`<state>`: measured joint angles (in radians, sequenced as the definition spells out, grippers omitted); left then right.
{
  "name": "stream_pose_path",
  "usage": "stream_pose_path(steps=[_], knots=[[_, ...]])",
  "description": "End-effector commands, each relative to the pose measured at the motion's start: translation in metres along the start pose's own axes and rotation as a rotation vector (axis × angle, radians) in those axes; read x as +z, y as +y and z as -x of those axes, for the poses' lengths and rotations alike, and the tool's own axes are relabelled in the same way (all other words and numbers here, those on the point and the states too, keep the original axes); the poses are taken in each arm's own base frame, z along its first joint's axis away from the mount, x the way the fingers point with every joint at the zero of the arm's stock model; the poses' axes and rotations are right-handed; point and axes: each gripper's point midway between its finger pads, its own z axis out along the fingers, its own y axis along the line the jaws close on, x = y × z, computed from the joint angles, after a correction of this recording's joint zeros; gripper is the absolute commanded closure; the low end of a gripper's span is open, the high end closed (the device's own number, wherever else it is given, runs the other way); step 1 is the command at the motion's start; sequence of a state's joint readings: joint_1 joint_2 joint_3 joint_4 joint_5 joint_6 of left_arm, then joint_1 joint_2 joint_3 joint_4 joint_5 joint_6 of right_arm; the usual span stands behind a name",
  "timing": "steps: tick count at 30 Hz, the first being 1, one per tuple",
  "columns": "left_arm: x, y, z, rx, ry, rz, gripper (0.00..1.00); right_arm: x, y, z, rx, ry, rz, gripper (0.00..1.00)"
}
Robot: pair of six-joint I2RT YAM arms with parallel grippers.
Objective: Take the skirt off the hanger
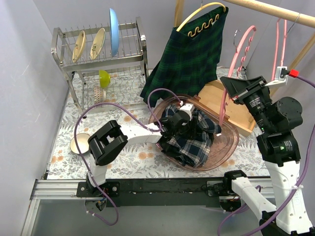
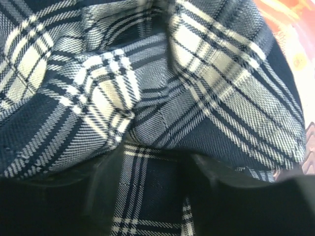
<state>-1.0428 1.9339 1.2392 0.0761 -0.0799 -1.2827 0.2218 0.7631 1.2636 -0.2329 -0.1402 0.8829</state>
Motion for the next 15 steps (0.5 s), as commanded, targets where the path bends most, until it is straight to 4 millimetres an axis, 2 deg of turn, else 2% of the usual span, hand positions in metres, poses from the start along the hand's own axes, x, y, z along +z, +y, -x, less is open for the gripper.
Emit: stream_pose_path(steps=[1, 2, 4, 5, 6, 8, 9, 12, 13, 15], knots=[[-0.043, -0.02, 0.044, 0.049, -0.033, 0.017, 0.43, 0.014, -0.006, 0.012, -0.026, -0.067, -0.006, 0.99], [-0.061, -0.031, 0.067, 0.057, -0.091, -0.003, 0.34, 0.017, -0.009, 0.013, -0.022, -0.073, -0.015, 0.99], [-0.08, -0.046, 0.093, 0.072, -0.155, -0.036, 0.27, 0.024, -0.016, 0.019, -0.014, -0.106, -0.042, 0.99], [-0.09, -0.05, 0.104, 0.084, -0.187, -0.042, 0.19, 0.028, -0.017, 0.021, -0.011, -0.117, -0.046, 0.99], [-0.107, -0.059, 0.119, 0.086, -0.228, -0.067, 0.15, 0.031, -0.018, 0.026, 0.0, -0.138, -0.055, 0.99], [-0.125, -0.068, 0.134, 0.099, -0.271, -0.091, 0.02, 0.045, -0.023, 0.032, 0.017, -0.161, -0.07, 0.99], [-0.142, -0.073, 0.145, 0.119, -0.302, -0.111, 0.02, 0.051, -0.023, 0.034, 0.031, -0.174, -0.069, 0.99], [-0.163, -0.075, 0.151, 0.153, -0.325, -0.118, 0.02, 0.071, -0.024, 0.045, 0.052, -0.216, -0.063, 0.99], [-0.176, -0.076, 0.155, 0.181, -0.339, -0.129, 0.02, 0.083, -0.033, 0.045, 0.068, -0.215, -0.087, 0.99], [-0.188, -0.073, 0.155, 0.202, -0.348, -0.125, 0.02, 0.092, -0.026, 0.058, 0.07, -0.256, -0.07, 0.99]])
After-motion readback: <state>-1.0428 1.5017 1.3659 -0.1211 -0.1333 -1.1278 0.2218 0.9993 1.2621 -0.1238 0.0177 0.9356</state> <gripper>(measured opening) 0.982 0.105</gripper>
